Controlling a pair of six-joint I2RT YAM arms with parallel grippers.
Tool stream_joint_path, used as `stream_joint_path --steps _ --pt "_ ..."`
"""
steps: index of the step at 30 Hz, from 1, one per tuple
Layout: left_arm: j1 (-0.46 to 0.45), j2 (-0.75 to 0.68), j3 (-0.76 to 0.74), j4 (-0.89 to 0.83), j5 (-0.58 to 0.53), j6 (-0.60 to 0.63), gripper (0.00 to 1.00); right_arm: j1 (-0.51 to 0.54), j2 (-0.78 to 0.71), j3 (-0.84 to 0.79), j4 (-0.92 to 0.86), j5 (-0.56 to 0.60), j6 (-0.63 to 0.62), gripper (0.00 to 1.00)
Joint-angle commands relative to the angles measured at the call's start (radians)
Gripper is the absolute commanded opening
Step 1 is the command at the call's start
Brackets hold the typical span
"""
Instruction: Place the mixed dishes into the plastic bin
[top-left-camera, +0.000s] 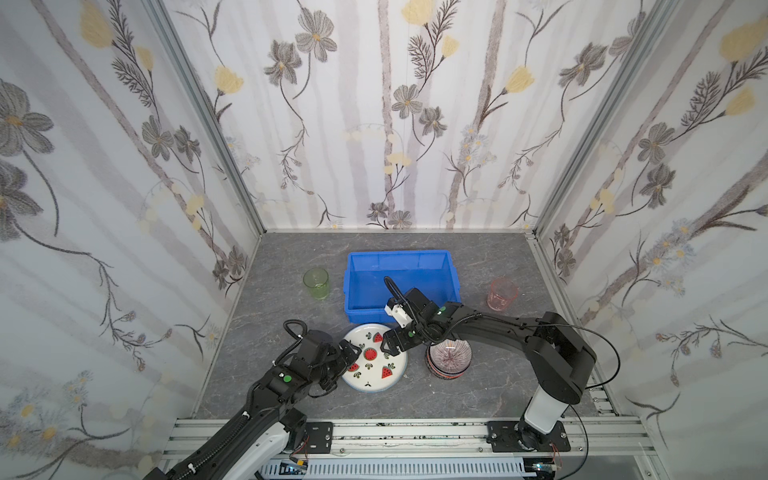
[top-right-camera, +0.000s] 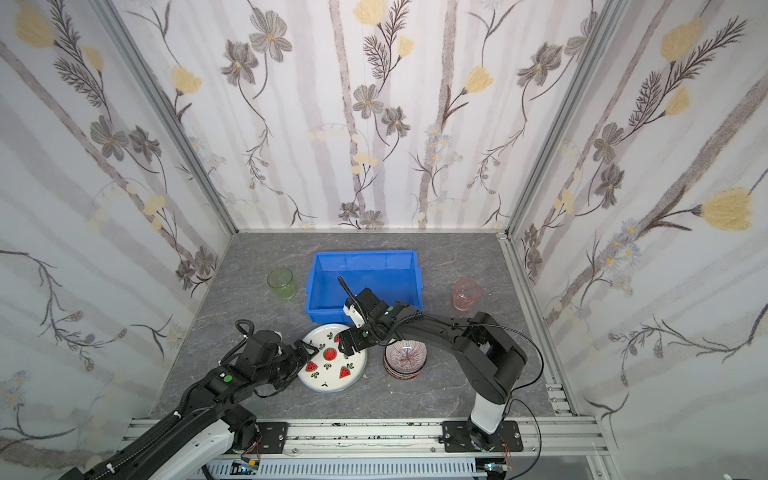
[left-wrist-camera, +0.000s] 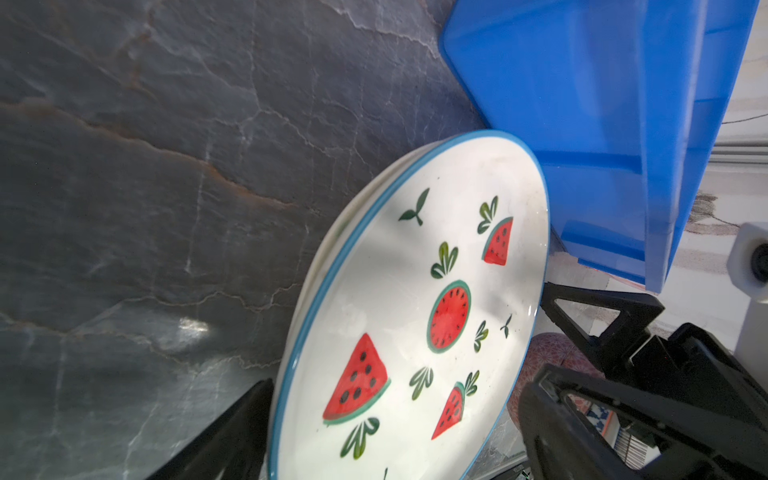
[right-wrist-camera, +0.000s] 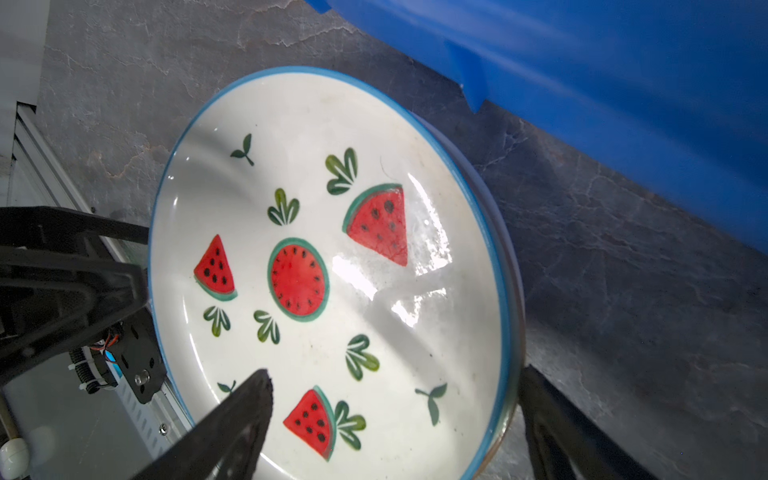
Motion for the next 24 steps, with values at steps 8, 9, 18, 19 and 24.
stream_joint_path --steps 8,9,18,19,24 --pt "-0.001 -0.006 -0.003 0.02 -0.011 -0.01 0.93 0.011 -0.003 0.012 0.017 0.041 0.002 0.91" --pt "-0.001 -0.006 -0.003 0.02 -0.012 -0.01 0.93 0.011 -0.001 0.012 0.017 0.038 0.002 0.91" --pt "-0.001 -0.009 0.003 0.02 -0.006 -0.013 0.93 0.013 0.012 0.011 0.037 -0.013 0.005 0.91" --pt "-0.001 -0.01 0.003 0.021 -0.006 -0.014 0.93 0.014 0.01 0.012 0.036 -0.014 0.005 0.91" --pt "-0.002 -0.013 0.001 0.022 -0.006 -0.013 0.93 0.016 0.004 0.014 0.037 -0.014 0.005 0.91"
